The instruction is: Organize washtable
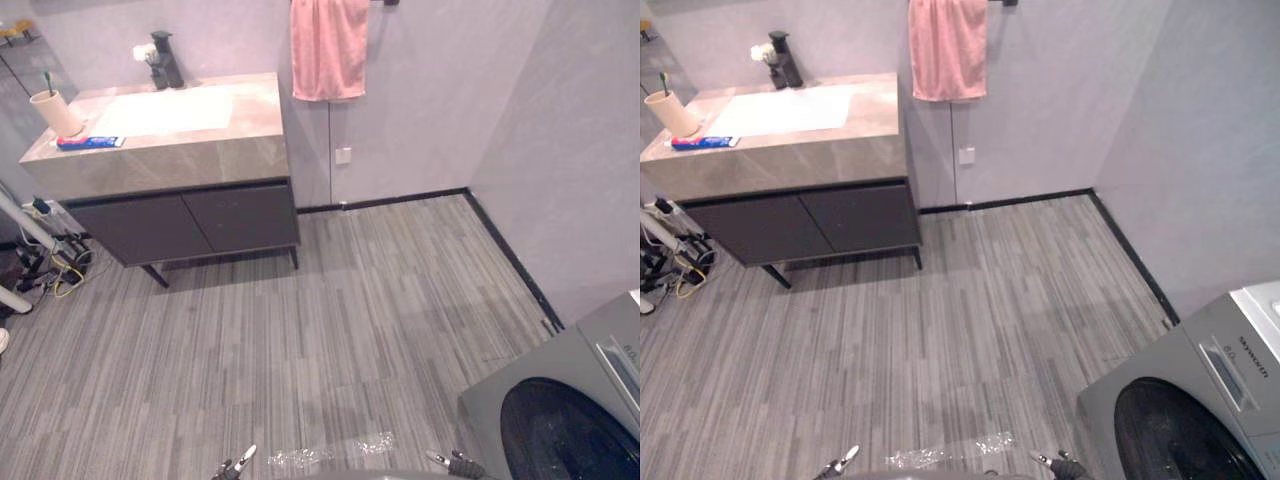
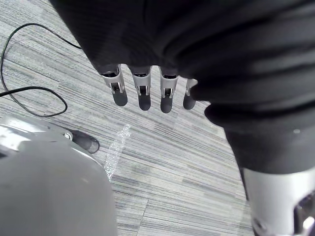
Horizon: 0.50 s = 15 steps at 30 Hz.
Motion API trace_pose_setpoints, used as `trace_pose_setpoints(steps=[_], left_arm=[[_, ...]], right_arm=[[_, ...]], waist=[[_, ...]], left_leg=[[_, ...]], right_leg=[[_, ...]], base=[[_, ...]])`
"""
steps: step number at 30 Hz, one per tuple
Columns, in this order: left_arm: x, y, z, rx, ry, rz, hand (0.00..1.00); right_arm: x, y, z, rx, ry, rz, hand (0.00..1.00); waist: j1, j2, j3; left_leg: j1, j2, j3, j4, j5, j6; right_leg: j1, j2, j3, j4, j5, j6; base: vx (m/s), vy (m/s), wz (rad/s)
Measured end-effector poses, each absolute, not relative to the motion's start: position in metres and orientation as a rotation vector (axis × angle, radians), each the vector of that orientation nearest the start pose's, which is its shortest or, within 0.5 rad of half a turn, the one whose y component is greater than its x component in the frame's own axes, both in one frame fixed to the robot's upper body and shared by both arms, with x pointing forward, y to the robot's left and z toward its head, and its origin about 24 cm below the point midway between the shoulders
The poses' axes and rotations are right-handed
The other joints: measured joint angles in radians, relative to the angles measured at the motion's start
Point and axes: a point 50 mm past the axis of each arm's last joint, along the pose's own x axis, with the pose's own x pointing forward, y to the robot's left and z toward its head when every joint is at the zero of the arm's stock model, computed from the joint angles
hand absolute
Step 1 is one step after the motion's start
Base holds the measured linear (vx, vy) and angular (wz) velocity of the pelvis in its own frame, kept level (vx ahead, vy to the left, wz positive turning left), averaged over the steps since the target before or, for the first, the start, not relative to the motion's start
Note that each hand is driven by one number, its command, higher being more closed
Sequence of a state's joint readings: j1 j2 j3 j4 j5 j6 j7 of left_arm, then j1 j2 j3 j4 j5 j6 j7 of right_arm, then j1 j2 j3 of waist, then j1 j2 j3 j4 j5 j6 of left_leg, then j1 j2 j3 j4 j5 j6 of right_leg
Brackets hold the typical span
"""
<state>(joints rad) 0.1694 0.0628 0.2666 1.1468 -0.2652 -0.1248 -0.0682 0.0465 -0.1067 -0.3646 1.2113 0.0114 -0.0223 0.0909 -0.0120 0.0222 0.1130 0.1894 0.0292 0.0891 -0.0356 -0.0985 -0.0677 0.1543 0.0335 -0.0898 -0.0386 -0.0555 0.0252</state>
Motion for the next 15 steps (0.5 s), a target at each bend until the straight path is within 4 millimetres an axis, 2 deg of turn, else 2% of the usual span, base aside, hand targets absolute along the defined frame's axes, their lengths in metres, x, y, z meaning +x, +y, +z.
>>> trace_pose_setpoints(steps=[4, 5, 9, 13, 14, 15], left_arm=[[0.0434, 0.2070, -0.1690, -0.327, 1.105, 0.448, 0.00], [0.0435, 0.2070, -0.1690, -0.327, 1.104, 0.448, 0.00], [0.0442, 0.2069, -0.1688, -0.332, 1.099, 0.436, 0.00], [0.0443, 0.2070, -0.1687, -0.335, 1.097, 0.434, 0.00], [0.0444, 0.2072, -0.1686, -0.335, 1.096, 0.434, 0.00], [0.0444, 0.2071, -0.1686, -0.335, 1.096, 0.434, 0.00]], right_arm=[[0.0702, -0.2205, -0.1676, 0.186, 1.185, -0.325, 0.00], [0.0702, -0.2205, -0.1676, 0.186, 1.185, -0.325, 0.00], [0.0702, -0.2205, -0.1676, 0.186, 1.184, -0.324, 0.00], [0.0703, -0.2204, -0.1676, 0.186, 1.184, -0.324, 0.00], [0.0703, -0.2203, -0.1676, 0.186, 1.184, -0.324, 0.00], [0.0703, -0.2204, -0.1676, 0.186, 1.184, -0.324, 0.00]], waist=[[0.000, 0.006, -0.001], [0.000, -0.003, 0.005], [0.000, 0.003, 0.003], [0.000, -0.004, 0.008], [0.000, 0.005, 0.003], [0.000, 0.001, 0.005]], left_leg=[[0.000, 0.000, 0.000, 0.000, 0.000, 0.000], [0.000, 0.000, 0.000, 0.000, 0.000, 0.000], [0.000, 0.000, -0.001, 0.000, 0.000, 0.000], [0.000, 0.000, -0.001, -0.001, 0.000, 0.000], [0.000, 0.000, -0.002, 0.000, 0.000, 0.000], [-0.001, 0.000, -0.002, 0.000, 0.000, 0.000]], right_leg=[[0.000, 0.000, -0.001, 0.000, 0.001, -0.001], [0.000, 0.000, -0.001, 0.000, 0.001, -0.001], [0.000, 0.000, -0.002, -0.001, 0.001, -0.001], [0.000, 0.000, -0.005, -0.001, 0.001, -0.002], [0.001, 0.000, -0.005, -0.001, 0.001, -0.002], [0.001, 0.000, -0.007, -0.001, 0.001, -0.002]], base=[[0.00, 0.000, 0.00], [0.00, 0.000, 0.00], [0.00, 0.000, 0.00], [0.00, 0.000, 0.00], [0.00, 0.000, 0.00], [0.00, 0.000, 0.00]])
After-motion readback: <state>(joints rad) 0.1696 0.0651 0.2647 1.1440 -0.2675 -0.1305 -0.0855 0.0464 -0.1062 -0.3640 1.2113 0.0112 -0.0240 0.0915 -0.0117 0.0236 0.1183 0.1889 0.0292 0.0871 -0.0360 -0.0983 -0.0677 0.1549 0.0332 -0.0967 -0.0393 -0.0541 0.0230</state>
